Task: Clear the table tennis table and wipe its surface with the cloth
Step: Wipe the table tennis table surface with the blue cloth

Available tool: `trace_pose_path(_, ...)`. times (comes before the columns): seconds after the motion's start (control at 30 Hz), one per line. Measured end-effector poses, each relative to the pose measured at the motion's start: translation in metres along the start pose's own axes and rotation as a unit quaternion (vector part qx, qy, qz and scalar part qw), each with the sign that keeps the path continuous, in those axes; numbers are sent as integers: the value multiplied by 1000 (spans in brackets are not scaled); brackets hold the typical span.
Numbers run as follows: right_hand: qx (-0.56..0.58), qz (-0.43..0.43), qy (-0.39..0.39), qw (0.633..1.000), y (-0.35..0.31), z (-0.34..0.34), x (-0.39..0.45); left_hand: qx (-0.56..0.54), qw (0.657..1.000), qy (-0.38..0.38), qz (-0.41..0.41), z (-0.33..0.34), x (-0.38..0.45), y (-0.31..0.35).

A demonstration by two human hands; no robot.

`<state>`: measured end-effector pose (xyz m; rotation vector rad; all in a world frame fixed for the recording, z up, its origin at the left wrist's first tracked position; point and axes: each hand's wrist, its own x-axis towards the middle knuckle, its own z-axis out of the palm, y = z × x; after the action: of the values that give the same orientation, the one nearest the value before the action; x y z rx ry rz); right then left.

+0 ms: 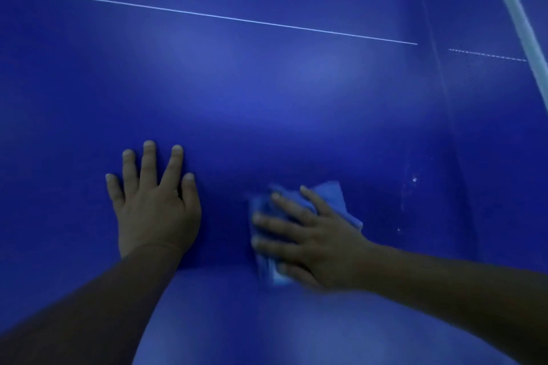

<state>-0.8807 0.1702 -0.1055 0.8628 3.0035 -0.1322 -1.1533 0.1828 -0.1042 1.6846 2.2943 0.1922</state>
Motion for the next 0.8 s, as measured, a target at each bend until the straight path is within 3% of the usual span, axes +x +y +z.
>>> trace_pose_path(0.07, -7, -46, -16, 999, 19, -2, -6, 1, 1000, -4, 1, 0, 0, -1)
trace_pose_path(0.13, -30, 99, 13, 995, 61, -2, 17, 1, 1000, -2, 7, 0, 0, -1)
trace_pose_path(0.2, -16, 278, 31, 960, 97, -10, 51, -4, 1000, 4, 12, 0, 0, -2)
trace_pose_path(0.3, 7, 382, 34, 923, 96, -16, 93, 0, 1000, -4, 16, 1, 0, -4)
trace_pose_path(0.37, -7, 334, 28, 942, 58, -10, 95, 12, 1000, -13, 20, 1, 1, -6)
trace_pose_path(0.47, -4, 82, 10, 997, -30, 1, 31, 6, 998, -49, 37, -1, 5, -8)
trace_pose_path(0.53, 0, -2, -12, 1000, -40, 1, -15, -45, 996, -54, 50, -8, 3, -14)
trace_pose_path(0.6, -25, 101, 1, 995, -9, -1, -32, -95, 991, -29, 86, -15, -10, -28)
trace_pose_path(0.7, -10, 388, 18, 921, 26, -10, -28, -63, 982, 15, 177, -19, -52, -59)
trace_pose_path(0.73, 7, 425, 17, 905, 20, -10, -25, -42, 977, 21, 208, -17, -68, -69)
trace_pose_path(0.8, -9, 397, 34, 917, -23, -1, -31, -16, 967, 20, 254, -14, -103, -87)
